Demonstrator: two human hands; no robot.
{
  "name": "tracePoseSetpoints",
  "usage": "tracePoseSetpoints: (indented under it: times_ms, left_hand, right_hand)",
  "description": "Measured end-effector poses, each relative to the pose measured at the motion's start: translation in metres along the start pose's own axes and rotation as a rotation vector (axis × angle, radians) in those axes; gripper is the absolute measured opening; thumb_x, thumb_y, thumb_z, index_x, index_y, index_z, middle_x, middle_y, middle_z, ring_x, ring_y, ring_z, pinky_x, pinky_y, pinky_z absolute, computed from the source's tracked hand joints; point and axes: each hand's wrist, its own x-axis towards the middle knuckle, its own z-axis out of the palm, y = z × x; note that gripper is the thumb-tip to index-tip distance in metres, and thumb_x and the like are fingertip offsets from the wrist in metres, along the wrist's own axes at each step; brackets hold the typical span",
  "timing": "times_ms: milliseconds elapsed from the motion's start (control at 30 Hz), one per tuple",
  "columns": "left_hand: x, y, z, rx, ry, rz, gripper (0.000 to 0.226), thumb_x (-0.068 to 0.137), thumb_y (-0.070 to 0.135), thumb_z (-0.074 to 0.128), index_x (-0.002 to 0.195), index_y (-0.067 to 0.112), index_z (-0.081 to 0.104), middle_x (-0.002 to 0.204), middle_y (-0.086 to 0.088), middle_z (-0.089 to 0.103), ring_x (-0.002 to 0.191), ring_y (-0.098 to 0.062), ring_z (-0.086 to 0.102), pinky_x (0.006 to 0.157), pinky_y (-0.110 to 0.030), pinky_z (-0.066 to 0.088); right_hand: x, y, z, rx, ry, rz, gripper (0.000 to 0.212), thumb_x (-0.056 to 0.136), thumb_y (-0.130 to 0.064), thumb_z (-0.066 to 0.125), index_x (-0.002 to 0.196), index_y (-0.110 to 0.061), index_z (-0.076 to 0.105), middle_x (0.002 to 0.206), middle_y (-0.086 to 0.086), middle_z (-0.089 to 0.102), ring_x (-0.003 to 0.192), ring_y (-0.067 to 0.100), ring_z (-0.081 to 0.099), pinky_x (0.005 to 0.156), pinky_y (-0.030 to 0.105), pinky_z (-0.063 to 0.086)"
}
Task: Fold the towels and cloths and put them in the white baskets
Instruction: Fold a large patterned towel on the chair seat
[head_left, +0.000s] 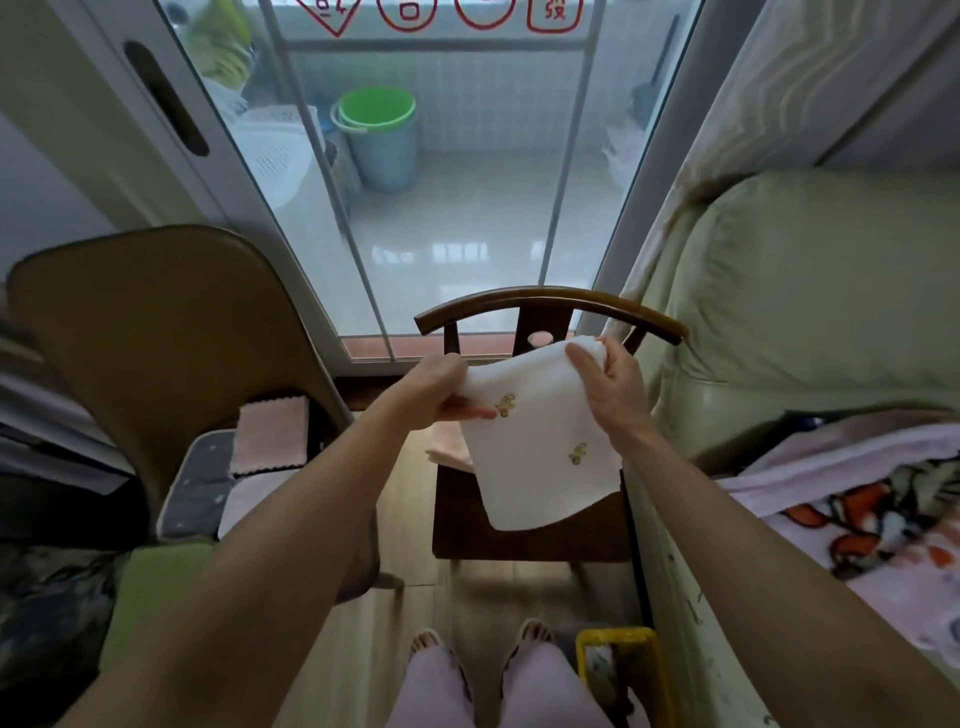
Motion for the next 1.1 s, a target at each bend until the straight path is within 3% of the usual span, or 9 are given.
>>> tracePoseSetpoints:
  times_ms: [67, 167, 300, 400, 533, 633, 800, 933, 1100]
  left_hand:
    - [-0.005, 0.001, -0.007, 0.16, -0.06, 0.031, 0.019, 0.097, 0.008, 0.031, 0.103, 0.0, 0.047, 0.084, -0.013, 0.052, 0.054, -0.015, 0.057, 0.045, -0.019, 0.047]
    - [-0.005, -0.006, -0.014, 0.353, -0.122, 0.136, 0.018, 0.095, 0.016, 0.035, 0.093, 0.008, 0.051, 0.077, -0.008, 0.043, 0.056, -0.011, 0.038, 0.053, -0.019, 0.033]
    - [-0.006, -0.024, -0.008, 0.258, -0.285, 0.193, 0.028, 0.091, 0.029, 0.046, 0.112, 0.012, 0.055, 0.107, -0.008, 0.053, 0.1, -0.02, 0.055, 0.097, -0.038, 0.046]
    - [-0.007, -0.036, 0.01, 0.263, -0.283, 0.302, 0.032, 0.091, 0.005, 0.051, 0.121, 0.015, 0.047, 0.112, -0.007, 0.055, 0.104, -0.028, 0.059, 0.09, -0.045, 0.055]
    - [-0.008, -0.053, 0.017, 0.45, -0.153, 0.57, 0.014, 0.097, 0.014, 0.047, 0.091, 0.021, 0.058, 0.096, -0.004, 0.06, 0.097, -0.029, 0.062, 0.088, -0.05, 0.055]
    - [-0.006, -0.061, 0.017, 0.494, -0.211, 0.585, 0.027, 0.097, 0.039, 0.049, 0.084, 0.024, 0.067, 0.09, -0.001, 0.062, 0.091, -0.02, 0.063, 0.087, -0.046, 0.053]
    - [0.013, -0.075, 0.021, 0.978, -0.159, 0.726, 0.08, 0.064, 0.093, 0.044, 0.084, 0.02, 0.072, 0.097, 0.005, 0.067, 0.075, -0.012, 0.066, 0.067, -0.044, 0.056]
    - [0.006, -0.058, 0.017, 1.332, -0.085, 0.767, 0.061, 0.081, 0.069, 0.053, 0.098, 0.014, 0.07, 0.103, 0.003, 0.063, 0.081, -0.013, 0.062, 0.069, -0.034, 0.056]
    - [0.012, -0.065, 0.02, 1.243, -0.263, 0.496, 0.052, 0.089, 0.055, 0.055, 0.1, 0.006, 0.07, 0.099, -0.013, 0.067, 0.091, -0.024, 0.062, 0.085, -0.037, 0.049]
  right_hand:
    - [0.0, -0.001, 0.0, -0.038, -0.013, -0.01, 0.016, 0.097, -0.035, 0.055, 0.088, -0.022, 0.05, 0.08, -0.001, 0.052, 0.068, 0.009, 0.053, 0.056, 0.02, 0.045]
    - [-0.003, 0.001, -0.001, -0.111, -0.028, -0.008, 0.017, 0.099, -0.036, 0.05, 0.088, -0.024, 0.046, 0.079, -0.003, 0.049, 0.066, 0.007, 0.051, 0.056, 0.018, 0.042]
    - [-0.01, 0.011, -0.004, -0.173, -0.056, 0.01, 0.022, 0.1, -0.038, 0.047, 0.101, -0.016, 0.046, 0.084, -0.004, 0.049, 0.074, 0.011, 0.052, 0.061, 0.022, 0.042]
    - [-0.018, 0.02, -0.01, -0.246, -0.081, 0.014, 0.021, 0.1, -0.036, 0.047, 0.098, -0.014, 0.045, 0.083, -0.004, 0.047, 0.073, 0.011, 0.05, 0.062, 0.022, 0.039]
    - [-0.025, 0.025, -0.019, -0.249, -0.058, 0.047, 0.024, 0.1, -0.034, 0.047, 0.097, -0.011, 0.047, 0.08, -0.003, 0.046, 0.069, 0.009, 0.047, 0.059, 0.021, 0.035]
    - [-0.026, 0.022, -0.02, -0.251, -0.064, 0.059, 0.024, 0.1, -0.035, 0.047, 0.097, -0.011, 0.046, 0.082, 0.0, 0.048, 0.072, 0.01, 0.047, 0.06, 0.022, 0.036]
    - [-0.034, 0.027, -0.025, -0.274, -0.077, 0.052, 0.024, 0.1, -0.031, 0.048, 0.096, -0.008, 0.047, 0.081, 0.004, 0.05, 0.071, 0.013, 0.048, 0.06, 0.025, 0.038]
    - [-0.044, 0.041, -0.021, -0.237, -0.037, 0.077, 0.022, 0.099, -0.03, 0.05, 0.087, -0.014, 0.044, 0.076, 0.0, 0.046, 0.067, 0.012, 0.045, 0.059, 0.024, 0.036]
    - [-0.041, 0.051, -0.029, -0.287, -0.063, 0.059, 0.024, 0.099, -0.031, 0.051, 0.093, -0.008, 0.046, 0.08, 0.003, 0.048, 0.07, 0.014, 0.048, 0.063, 0.027, 0.04]
